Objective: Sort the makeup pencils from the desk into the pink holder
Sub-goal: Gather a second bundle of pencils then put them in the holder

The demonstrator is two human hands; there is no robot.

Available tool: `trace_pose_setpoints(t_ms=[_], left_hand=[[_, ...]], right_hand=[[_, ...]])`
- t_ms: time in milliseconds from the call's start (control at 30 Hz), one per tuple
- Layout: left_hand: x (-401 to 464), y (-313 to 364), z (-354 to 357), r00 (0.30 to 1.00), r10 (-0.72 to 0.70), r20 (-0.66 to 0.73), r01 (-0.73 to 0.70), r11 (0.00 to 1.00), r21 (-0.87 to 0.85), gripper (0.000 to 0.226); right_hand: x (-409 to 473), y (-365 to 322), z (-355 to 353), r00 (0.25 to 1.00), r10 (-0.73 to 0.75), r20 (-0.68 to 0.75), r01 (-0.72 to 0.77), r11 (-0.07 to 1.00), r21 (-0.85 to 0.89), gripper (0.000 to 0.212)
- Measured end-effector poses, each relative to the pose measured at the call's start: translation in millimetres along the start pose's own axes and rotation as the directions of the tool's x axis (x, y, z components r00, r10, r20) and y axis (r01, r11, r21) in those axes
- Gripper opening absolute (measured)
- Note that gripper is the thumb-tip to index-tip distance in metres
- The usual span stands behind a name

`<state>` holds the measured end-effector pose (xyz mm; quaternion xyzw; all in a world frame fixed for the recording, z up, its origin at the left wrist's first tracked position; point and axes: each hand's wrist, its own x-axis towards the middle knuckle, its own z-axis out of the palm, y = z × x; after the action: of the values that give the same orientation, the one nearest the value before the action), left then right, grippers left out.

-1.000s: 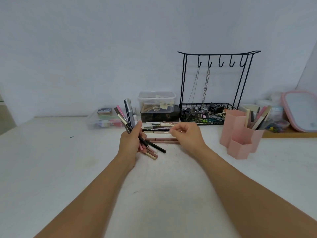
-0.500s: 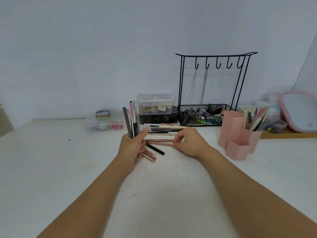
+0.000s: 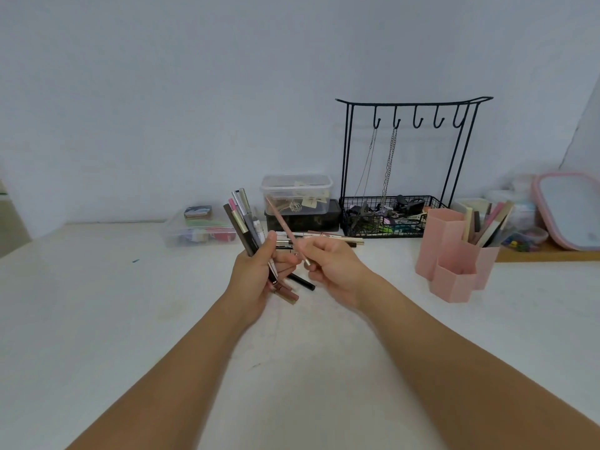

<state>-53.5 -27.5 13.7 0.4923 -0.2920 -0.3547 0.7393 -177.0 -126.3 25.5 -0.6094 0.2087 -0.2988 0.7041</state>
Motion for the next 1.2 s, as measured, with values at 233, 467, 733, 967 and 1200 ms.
trace_pose_setpoints(t_ms=[233, 467, 733, 967, 1200], left_hand=[[0, 0, 2, 0.997, -0.014, -0.082, 0.001, 0.988, -0.152, 0.032], [-5, 0, 10, 0.998, -0.066, 0.01, 0.066, 0.981, -0.184, 0.036], [0, 0, 2, 0.998, 0.052, -0.045, -0.053, 0.998, -0.032, 0.036], [10, 8, -9, 0.978, 0.078, -0.196, -0.068, 0.996, 0.059, 0.034], [11, 7, -11, 0.98, 0.014, -0.2, 0.006, 0.995, 0.103, 0.03]], right_hand=[[-3, 8, 14, 0.988, -0.143, -0.057, 0.134, 0.982, -0.136, 0.02], [-1, 16, 23, 0.975, -0.214, -0.059, 0.193, 0.948, -0.254, 0.009], [4, 12, 8, 0.922, -0.384, -0.041, 0.33, 0.837, -0.437, 0.011], [9, 13, -43, 0.924, -0.378, -0.062, 0.063, 0.309, -0.949, 0.018], [10, 12, -43, 0.947, -0.314, -0.074, 0.023, 0.294, -0.955, 0.018]])
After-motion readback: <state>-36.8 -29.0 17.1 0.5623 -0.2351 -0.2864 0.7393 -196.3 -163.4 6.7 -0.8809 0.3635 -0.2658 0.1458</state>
